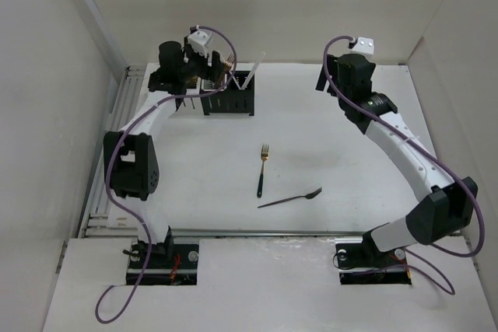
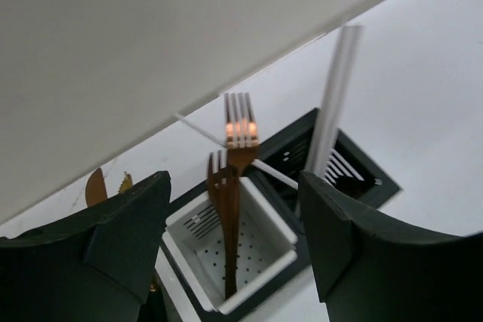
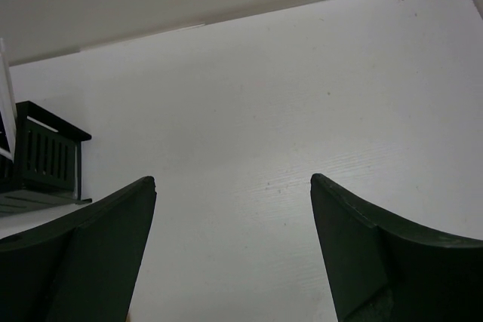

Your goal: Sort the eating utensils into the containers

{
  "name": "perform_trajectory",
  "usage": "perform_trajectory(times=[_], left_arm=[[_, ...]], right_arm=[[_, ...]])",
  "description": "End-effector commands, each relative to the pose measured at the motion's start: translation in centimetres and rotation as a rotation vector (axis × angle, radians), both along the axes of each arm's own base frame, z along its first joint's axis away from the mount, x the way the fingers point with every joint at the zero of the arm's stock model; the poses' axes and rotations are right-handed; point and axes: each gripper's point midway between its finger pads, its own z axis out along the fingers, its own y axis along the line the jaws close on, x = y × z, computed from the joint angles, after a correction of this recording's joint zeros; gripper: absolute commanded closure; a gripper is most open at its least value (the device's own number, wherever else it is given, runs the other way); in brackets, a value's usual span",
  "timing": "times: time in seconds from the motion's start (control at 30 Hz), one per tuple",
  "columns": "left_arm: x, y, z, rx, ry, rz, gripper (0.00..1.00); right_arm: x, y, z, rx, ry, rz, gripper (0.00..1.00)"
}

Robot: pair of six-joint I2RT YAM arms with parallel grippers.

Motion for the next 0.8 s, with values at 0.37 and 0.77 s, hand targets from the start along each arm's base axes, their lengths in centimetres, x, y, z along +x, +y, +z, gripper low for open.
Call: perform_trajectory(times=[0.37,0.77], left_arm=[[-21.9,-11.5,-9.7,0.329,0.393,-0.337,0.0],[-29.7,-13.0,-20.3,0.582,0.687,-0.283,0.0]], right_arm=[[-12.3,-3.0,0.8,0.075,-0.036,-0.001,0.11],[-17.2,-5.4,-0.1,0.076,0.0,-0.027,0.11]])
